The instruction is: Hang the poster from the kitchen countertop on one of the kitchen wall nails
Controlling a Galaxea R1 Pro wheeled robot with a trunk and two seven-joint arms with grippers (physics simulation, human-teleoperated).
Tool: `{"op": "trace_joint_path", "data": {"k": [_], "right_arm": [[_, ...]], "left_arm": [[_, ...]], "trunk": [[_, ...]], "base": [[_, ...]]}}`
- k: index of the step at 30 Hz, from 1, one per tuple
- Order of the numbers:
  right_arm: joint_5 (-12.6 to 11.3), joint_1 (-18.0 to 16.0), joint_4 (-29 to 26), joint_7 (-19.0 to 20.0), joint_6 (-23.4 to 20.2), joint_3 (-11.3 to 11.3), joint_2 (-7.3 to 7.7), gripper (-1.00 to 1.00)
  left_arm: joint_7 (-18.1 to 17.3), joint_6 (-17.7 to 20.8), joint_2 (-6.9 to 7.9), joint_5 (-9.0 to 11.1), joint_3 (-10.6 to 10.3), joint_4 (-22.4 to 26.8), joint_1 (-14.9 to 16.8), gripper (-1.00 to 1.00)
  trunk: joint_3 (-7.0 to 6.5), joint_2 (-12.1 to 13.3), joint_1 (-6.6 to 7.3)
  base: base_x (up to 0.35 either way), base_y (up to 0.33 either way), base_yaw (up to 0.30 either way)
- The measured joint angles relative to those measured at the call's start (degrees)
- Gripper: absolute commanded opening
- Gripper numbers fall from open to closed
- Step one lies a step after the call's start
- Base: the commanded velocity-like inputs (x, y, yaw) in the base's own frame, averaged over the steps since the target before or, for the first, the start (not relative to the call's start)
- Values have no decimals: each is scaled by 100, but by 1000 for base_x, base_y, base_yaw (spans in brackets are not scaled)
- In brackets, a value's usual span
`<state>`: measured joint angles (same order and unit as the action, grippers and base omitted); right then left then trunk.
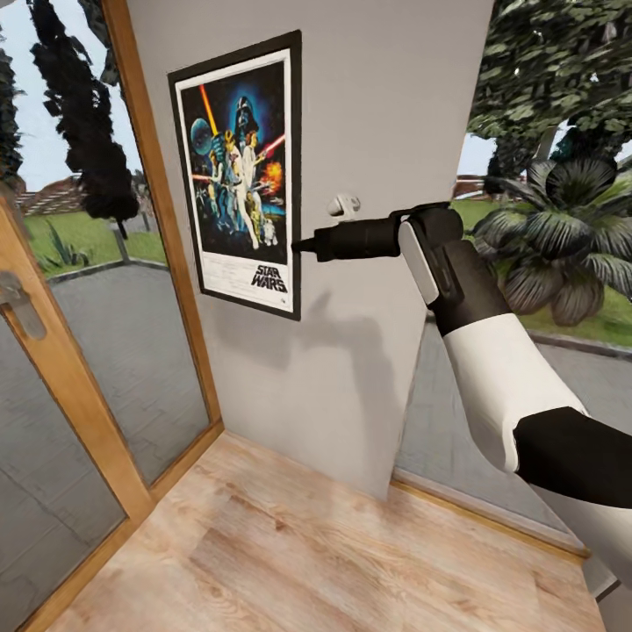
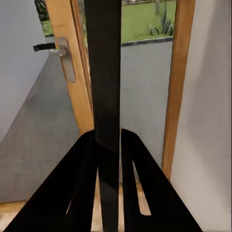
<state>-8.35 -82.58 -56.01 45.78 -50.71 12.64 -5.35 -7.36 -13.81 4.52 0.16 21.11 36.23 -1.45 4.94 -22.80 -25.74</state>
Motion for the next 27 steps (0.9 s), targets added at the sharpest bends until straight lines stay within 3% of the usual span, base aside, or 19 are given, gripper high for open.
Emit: {"op": "trace_joint_path", "data": {"k": [1, 5, 19, 27], "right_arm": [[124, -3, -12, 11, 6, -1, 0, -100], [202, -5, -22, 15, 5, 3, -1, -100], [233, -15, -40, 6, 7, 41, -10, -100], [228, -229, -28, 12, -2, 44, -42, -100]], "left_arm": [[-1, -1, 0, 0, 1, 1, -1, 100], [-1, -2, 0, -2, 1, 3, 1, 100], [0, 0, 0, -8, 1, 11, -1, 100], [0, 0, 36, -3, 1, 10, 0, 100]], "trunk": [[0, 0, -1], [0, 0, -1], [0, -1, 1], [-1, 0, -1]], "base": [[45, -32, 0], [27, -17, 0], [103, -48, 0], [119, -1, 0]]}}
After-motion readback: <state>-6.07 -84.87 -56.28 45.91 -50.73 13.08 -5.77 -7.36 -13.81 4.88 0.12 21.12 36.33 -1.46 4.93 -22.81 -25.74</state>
